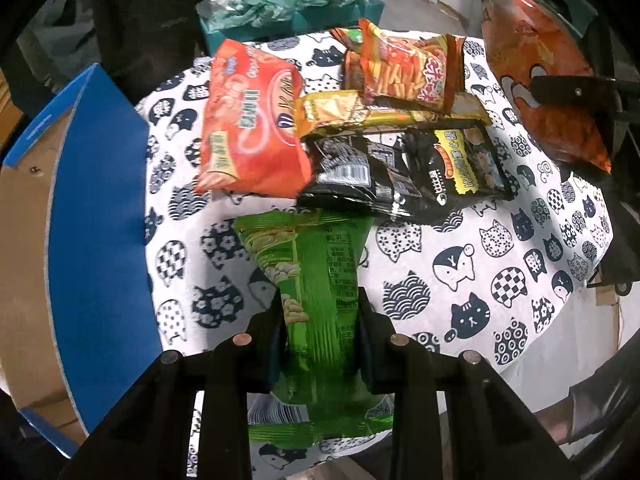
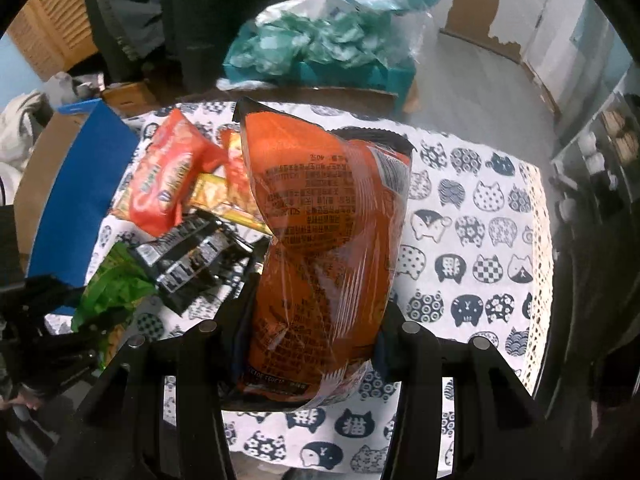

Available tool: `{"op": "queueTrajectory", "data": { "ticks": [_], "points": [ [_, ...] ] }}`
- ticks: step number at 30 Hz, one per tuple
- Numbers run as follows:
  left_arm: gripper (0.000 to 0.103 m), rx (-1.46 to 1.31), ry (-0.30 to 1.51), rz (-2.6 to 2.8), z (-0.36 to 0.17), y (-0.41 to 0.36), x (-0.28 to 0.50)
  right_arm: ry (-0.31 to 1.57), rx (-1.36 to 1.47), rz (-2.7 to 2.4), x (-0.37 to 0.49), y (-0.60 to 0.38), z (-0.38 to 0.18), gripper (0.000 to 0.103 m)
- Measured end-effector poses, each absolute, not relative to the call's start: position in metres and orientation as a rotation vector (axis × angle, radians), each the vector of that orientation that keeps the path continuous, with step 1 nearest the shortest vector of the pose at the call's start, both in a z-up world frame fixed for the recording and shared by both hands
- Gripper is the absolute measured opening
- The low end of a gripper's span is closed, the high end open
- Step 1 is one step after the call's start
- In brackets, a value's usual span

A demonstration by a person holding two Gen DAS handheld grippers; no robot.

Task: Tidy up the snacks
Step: 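Carry the green bag and orange bag over the cardboard box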

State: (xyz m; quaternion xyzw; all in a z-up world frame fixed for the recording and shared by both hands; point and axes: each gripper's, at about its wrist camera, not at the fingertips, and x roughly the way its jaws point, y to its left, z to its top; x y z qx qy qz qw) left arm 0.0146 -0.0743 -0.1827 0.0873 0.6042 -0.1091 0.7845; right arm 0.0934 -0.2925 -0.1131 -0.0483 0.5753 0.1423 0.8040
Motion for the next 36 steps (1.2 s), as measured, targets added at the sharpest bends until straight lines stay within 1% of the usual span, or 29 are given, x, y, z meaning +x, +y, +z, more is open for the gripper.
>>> {"op": "queueTrajectory", "data": {
  "ticks": [17,25,36],
  "points": [
    [0.030,0.174,1.130,-0.191,-0.123,-0.044,0.014,1.192,-0.116,0.388,0.091,-0.246,-0.091,0.046],
    [0.030,0.140,1.048,-0.146,-0.092,-0.018,0.022,1.169,-0.120,0.446,0.092,-0.217,-0.080,0.046],
    [0.030,0.123,0.976,-0.079,-0.067,0.019,0.022,1.122,-0.128,0.527,0.094,-0.171,-0.059,0.046]
  ]
}}
